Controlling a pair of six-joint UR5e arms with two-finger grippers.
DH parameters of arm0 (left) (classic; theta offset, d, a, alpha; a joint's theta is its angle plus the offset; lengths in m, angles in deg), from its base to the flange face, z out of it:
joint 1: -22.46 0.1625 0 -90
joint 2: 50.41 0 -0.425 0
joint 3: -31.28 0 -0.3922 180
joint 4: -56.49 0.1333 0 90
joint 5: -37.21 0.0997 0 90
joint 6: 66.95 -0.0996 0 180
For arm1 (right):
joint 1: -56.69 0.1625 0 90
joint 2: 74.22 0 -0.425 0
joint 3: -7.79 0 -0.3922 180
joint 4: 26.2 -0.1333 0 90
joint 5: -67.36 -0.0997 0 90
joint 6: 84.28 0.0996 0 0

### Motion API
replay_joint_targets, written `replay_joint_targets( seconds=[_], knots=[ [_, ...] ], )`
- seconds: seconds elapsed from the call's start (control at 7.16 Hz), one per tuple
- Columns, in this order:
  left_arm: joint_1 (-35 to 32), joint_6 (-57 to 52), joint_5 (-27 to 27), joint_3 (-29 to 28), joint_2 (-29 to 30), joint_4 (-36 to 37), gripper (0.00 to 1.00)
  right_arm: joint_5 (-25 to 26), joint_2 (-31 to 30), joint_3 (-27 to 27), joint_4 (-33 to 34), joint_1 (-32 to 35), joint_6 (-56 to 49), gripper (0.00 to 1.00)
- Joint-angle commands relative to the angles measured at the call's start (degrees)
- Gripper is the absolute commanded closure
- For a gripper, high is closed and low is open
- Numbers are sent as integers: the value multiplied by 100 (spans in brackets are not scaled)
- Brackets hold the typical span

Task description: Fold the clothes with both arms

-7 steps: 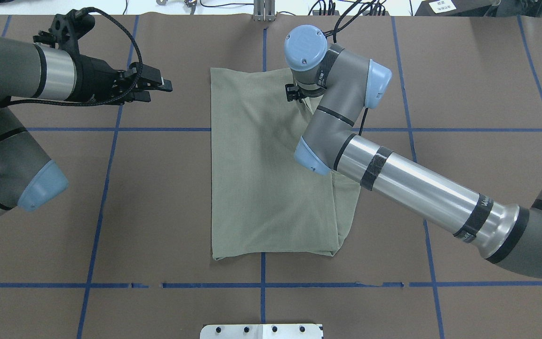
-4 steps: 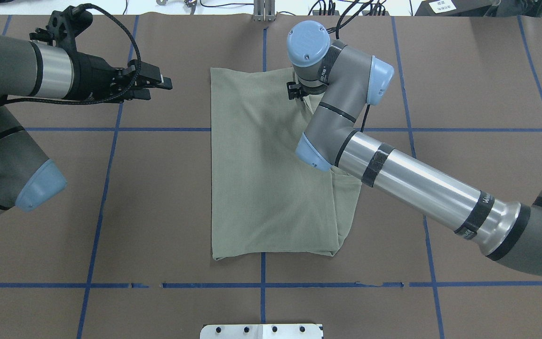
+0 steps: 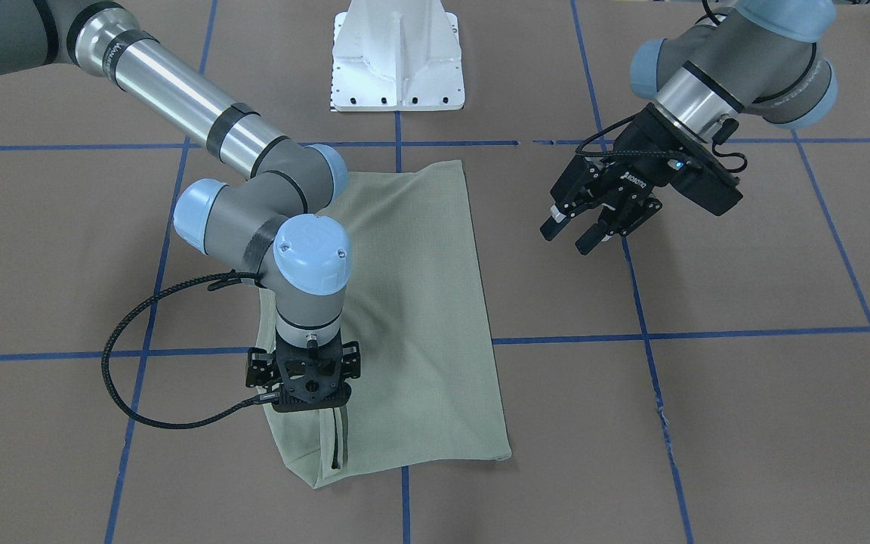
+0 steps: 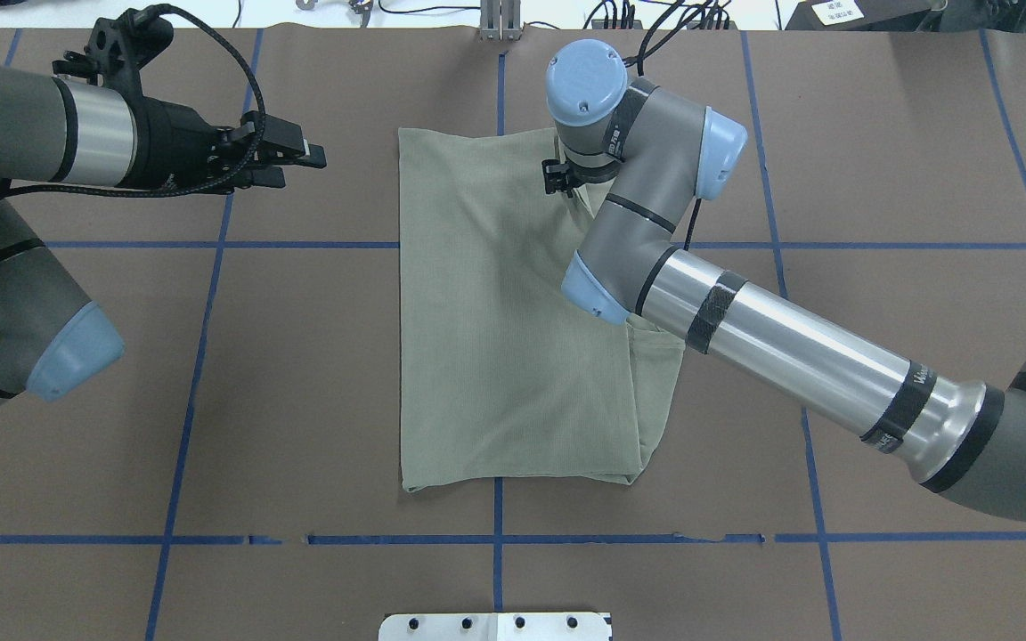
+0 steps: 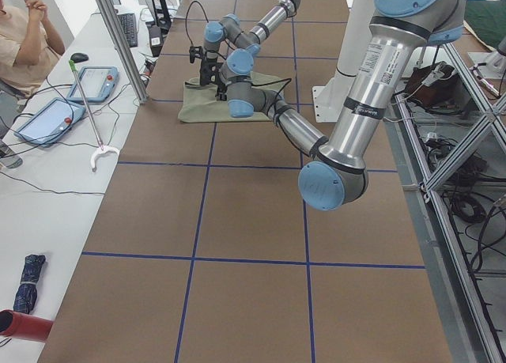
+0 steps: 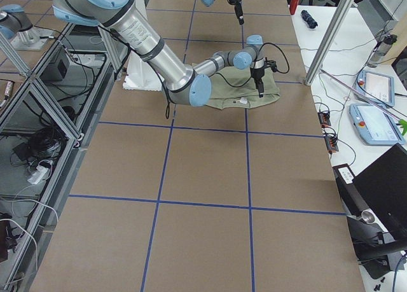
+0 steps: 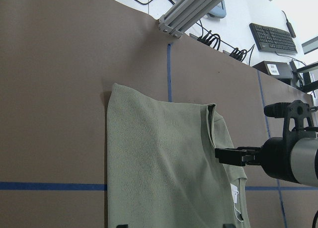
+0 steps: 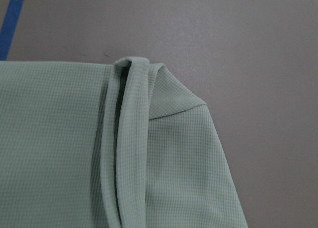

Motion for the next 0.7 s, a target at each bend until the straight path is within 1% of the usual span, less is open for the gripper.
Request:
replay_joint_targets(
  seconds=[0.0,0.28,0.42,0.56],
  knots=[
    [-6,3,0,64,-1,9,30,-120,5,-47,-12,-1,-18,0],
    [-15,3,-26,125,-9,9,30,-181,-39,-213,-12,208,-481,0],
    [-23,12,-157,186,-105,9,30,-312,-196,-197,-65,323,-754,0],
    [-58,12,-184,196,-106,9,30,-348,-406,-179,-465,393,-757,0]
  ],
)
